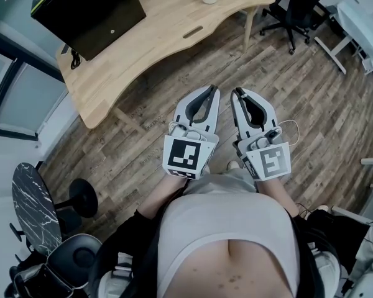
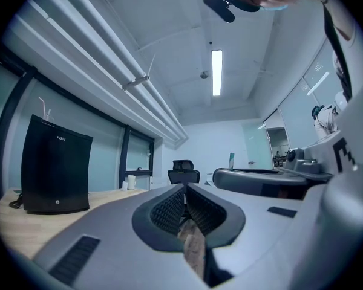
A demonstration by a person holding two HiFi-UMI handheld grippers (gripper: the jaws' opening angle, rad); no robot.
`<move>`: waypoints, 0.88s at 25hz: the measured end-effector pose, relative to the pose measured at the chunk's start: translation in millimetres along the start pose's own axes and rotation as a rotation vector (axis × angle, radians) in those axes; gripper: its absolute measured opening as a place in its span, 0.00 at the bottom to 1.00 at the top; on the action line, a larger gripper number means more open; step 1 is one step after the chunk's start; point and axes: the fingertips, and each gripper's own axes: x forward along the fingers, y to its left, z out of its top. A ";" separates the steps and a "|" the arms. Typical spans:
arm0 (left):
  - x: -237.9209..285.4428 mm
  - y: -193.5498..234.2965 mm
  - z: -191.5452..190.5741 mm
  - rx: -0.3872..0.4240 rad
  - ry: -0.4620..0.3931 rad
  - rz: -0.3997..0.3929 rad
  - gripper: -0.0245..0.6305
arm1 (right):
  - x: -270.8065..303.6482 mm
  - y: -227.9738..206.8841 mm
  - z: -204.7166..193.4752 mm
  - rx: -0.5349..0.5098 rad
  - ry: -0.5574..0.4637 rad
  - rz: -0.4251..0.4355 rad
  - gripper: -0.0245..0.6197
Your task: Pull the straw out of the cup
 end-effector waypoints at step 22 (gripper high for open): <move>-8.9 7.1 0.5 -0.005 -0.012 -0.023 0.07 | -0.3 8.7 -1.3 -0.027 0.006 -0.042 0.10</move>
